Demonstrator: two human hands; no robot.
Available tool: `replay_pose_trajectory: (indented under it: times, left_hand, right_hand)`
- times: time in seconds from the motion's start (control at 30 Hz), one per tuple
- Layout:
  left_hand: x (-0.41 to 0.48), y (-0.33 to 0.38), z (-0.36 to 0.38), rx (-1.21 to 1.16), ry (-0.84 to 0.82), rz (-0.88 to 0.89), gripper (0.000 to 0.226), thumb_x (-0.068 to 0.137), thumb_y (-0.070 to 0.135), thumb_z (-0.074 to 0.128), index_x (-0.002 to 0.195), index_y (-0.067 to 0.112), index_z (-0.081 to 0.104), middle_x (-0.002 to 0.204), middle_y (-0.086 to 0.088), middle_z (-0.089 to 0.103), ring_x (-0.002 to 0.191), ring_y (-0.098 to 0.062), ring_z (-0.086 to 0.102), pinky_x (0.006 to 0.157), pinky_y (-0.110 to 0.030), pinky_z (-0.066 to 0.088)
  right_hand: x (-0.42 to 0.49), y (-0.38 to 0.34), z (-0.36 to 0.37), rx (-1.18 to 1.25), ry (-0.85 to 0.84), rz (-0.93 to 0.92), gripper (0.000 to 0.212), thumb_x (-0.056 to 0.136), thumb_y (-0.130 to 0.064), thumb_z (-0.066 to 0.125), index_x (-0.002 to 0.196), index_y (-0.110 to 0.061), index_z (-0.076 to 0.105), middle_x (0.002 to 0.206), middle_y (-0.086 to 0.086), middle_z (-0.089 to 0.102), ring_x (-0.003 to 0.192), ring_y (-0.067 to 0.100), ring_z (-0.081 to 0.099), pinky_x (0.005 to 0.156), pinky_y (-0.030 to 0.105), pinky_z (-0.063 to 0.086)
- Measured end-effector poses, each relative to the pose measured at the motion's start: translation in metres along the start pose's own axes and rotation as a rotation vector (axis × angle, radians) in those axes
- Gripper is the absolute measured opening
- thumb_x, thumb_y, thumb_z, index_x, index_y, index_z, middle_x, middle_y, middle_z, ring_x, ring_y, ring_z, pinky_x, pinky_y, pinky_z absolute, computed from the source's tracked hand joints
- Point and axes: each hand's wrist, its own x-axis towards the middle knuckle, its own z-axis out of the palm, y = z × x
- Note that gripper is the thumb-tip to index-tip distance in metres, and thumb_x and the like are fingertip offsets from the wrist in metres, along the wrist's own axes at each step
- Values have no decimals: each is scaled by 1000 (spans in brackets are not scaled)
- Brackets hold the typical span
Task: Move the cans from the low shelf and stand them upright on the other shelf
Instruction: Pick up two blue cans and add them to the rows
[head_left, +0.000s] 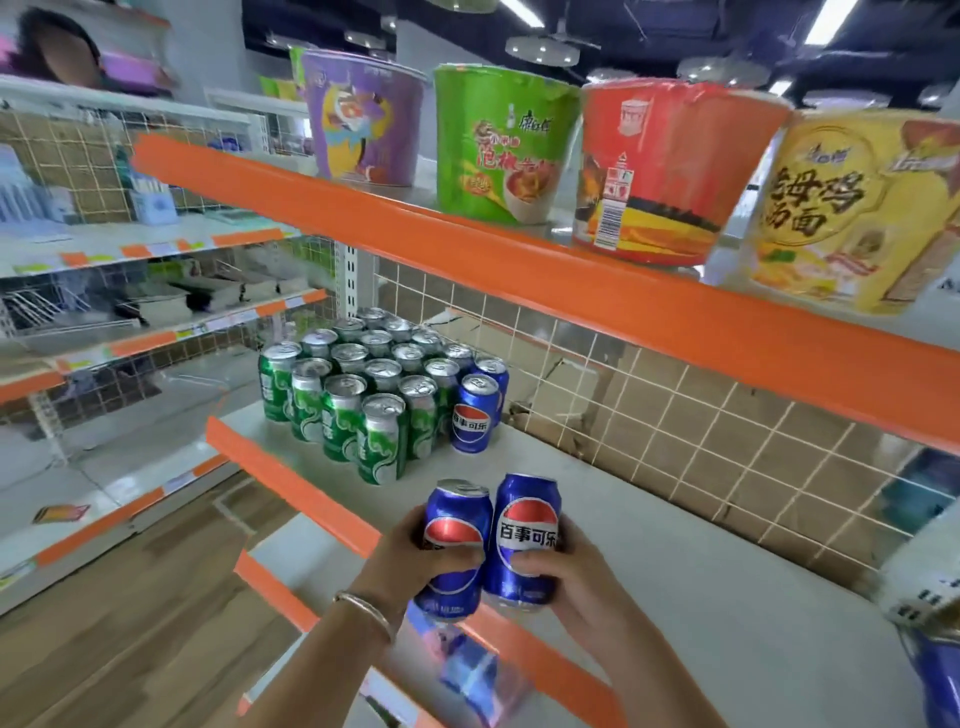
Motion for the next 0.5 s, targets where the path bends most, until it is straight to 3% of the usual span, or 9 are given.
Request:
replay_pose_trajectory:
  times: [0.2, 0.33, 0.43, 0.5]
  left_hand:
    - [37, 1, -22, -90, 30, 102, 78, 35, 17, 85, 109, 4, 62, 90, -14, 71, 78, -21, 66, 63, -26, 54]
    - [55, -2, -38, -46, 37, 120, 79, 31, 18, 85, 107, 12, 63, 92, -12, 73, 80, -19, 67, 69, -27, 57]
    - [65, -6, -50, 71, 47, 171, 80, 31, 27, 84, 108, 20, 61, 89, 2, 75, 81, -10, 66, 72, -19, 53]
    - [67, -7, -55, 120, 14, 200, 79, 36, 27, 83, 110, 22, 58, 89, 9, 74, 80, -1, 65, 71, -14, 51]
  right_hand:
    - [62, -1, 13, -126, 39, -35, 87, 41, -1, 78, 123, -6, 51, 108, 24, 66, 91, 35, 67, 71, 40, 55]
    - [89, 10, 29, -83, 81, -103, 68, 45, 10, 73, 110, -4, 58, 98, 23, 69, 82, 34, 67, 68, 42, 55]
    - [111, 18, 38, -58, 179, -219, 66, 50, 12, 73, 112, 1, 56, 101, 26, 68, 89, 42, 66, 70, 45, 56]
    - [122, 18, 44, -143, 262, -264, 63, 54, 12, 73, 112, -7, 56, 101, 18, 70, 92, 34, 67, 67, 36, 57]
